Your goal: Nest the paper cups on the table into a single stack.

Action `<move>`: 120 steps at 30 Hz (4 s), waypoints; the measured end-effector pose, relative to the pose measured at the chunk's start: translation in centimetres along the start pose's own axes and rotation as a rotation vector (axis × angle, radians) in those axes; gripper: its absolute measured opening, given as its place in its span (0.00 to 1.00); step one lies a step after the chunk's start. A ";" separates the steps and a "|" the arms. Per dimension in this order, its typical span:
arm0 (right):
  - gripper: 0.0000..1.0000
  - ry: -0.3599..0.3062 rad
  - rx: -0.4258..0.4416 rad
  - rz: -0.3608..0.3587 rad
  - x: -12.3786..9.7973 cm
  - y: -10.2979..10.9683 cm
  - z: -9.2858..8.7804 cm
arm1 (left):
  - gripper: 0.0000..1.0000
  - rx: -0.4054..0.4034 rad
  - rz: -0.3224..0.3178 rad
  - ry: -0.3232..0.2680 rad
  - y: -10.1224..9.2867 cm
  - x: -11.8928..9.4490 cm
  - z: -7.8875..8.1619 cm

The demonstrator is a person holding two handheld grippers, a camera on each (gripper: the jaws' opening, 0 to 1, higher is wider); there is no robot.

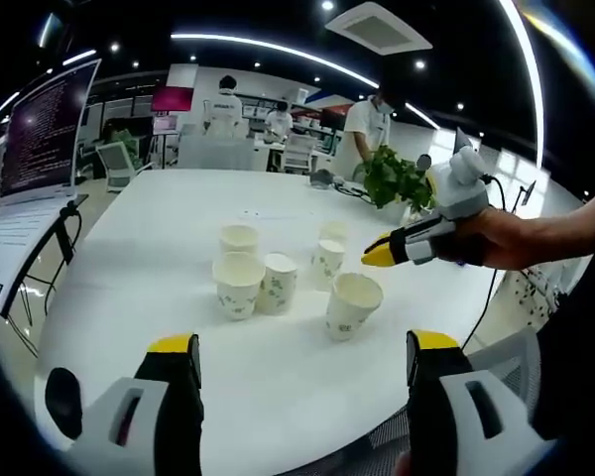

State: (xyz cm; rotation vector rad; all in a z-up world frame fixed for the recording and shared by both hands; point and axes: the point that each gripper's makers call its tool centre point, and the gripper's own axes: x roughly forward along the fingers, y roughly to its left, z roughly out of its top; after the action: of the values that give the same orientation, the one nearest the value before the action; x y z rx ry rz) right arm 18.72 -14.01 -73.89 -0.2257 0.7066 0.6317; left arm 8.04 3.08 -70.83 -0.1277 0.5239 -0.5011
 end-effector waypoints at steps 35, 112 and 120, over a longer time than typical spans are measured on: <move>0.45 0.073 0.053 -0.050 5.0 -5.4 0.0 | 0.84 -0.015 0.027 0.004 0.6 -0.8 -0.5; 0.35 -0.262 0.144 0.355 -2.4 5.1 6.7 | 0.65 0.042 -0.255 0.032 -4.4 9.5 1.7; 0.35 -0.273 0.126 0.460 -3.1 7.6 7.3 | 0.56 0.051 -0.268 0.022 -5.0 9.8 1.7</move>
State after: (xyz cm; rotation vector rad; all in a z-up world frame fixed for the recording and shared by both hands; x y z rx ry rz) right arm 16.14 -6.51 -66.32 0.1457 0.5322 1.0299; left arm 14.09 -6.07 -72.52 -0.1448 0.5174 -0.7779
